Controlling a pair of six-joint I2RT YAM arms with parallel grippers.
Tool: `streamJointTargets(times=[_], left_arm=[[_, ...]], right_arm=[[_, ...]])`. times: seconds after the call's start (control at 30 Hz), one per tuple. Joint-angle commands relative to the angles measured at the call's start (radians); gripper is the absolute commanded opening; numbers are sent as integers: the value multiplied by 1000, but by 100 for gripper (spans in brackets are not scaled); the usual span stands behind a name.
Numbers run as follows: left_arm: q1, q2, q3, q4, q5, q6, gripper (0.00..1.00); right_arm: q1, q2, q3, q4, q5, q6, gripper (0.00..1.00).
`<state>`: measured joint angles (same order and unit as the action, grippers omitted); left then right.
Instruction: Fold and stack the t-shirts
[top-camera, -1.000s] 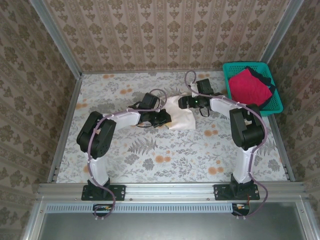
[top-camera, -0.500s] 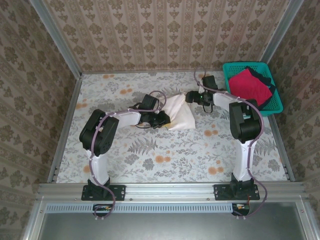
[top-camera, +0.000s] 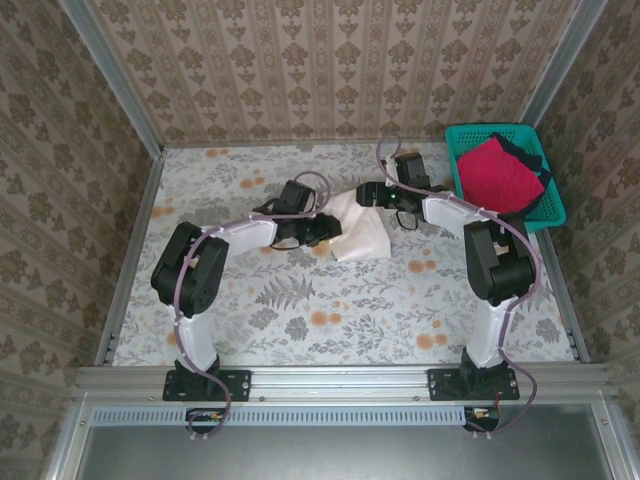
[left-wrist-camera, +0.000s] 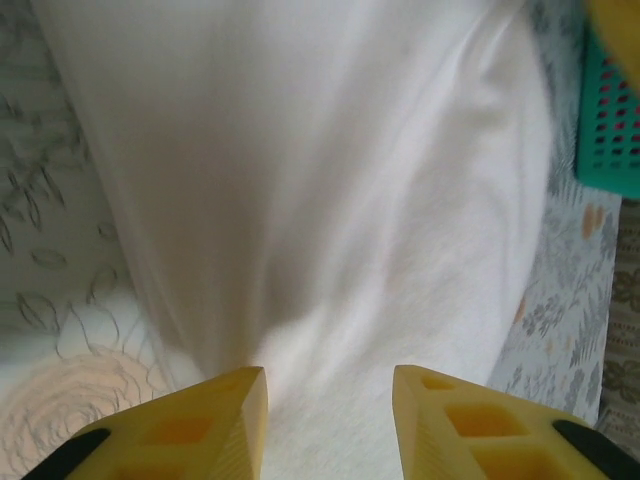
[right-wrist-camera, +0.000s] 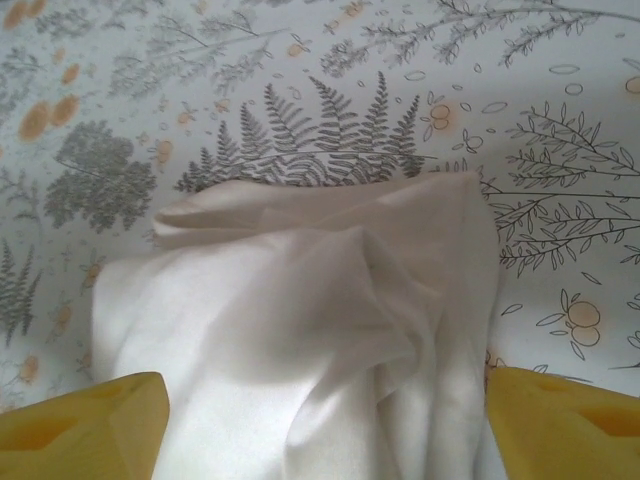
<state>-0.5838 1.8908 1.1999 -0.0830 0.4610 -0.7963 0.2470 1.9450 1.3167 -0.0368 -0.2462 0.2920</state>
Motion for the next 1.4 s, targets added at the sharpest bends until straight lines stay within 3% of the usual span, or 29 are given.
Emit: streamJointTargets(times=[0.0, 0.17, 0.33, 0.43, 0.57, 0.7, 0.87, 1.0, 1.17, 1.23, 1.37], left_arm=[[34, -5, 76, -30, -48, 49, 39], [57, 154, 248, -118, -94, 100, 37], [67, 341, 460, -247, -102, 133, 28], [68, 390, 507, -285, -119, 150, 22], [86, 404, 505, -286, -133, 151, 21], [93, 388, 504, -258, -120, 163, 32], [93, 375, 546, -242, -87, 169, 49], [87, 300, 532, -213, -91, 183, 63], [92, 127, 412, -194, -171, 216, 74], [101, 48, 340, -192, -206, 222, 76], [110, -96, 196, -198, -269, 238, 79]], right_arm=[[-8, 95, 104, -82, 86, 33, 78], [-9, 216, 230, -196, 140, 73, 64], [-7, 213, 203, -191, 119, 94, 52], [-8, 159, 147, -151, 101, 82, 54], [-8, 33, 34, -85, 90, 40, 72], [-9, -92, -105, -50, 75, 56, 81], [9, -179, -263, -50, -16, 121, 81], [60, -195, -363, -5, -10, 173, 66], [167, -135, -353, 39, 29, 253, 44], [210, -114, -327, 55, 58, 295, 39], [279, -70, -251, 73, 72, 340, 40]])
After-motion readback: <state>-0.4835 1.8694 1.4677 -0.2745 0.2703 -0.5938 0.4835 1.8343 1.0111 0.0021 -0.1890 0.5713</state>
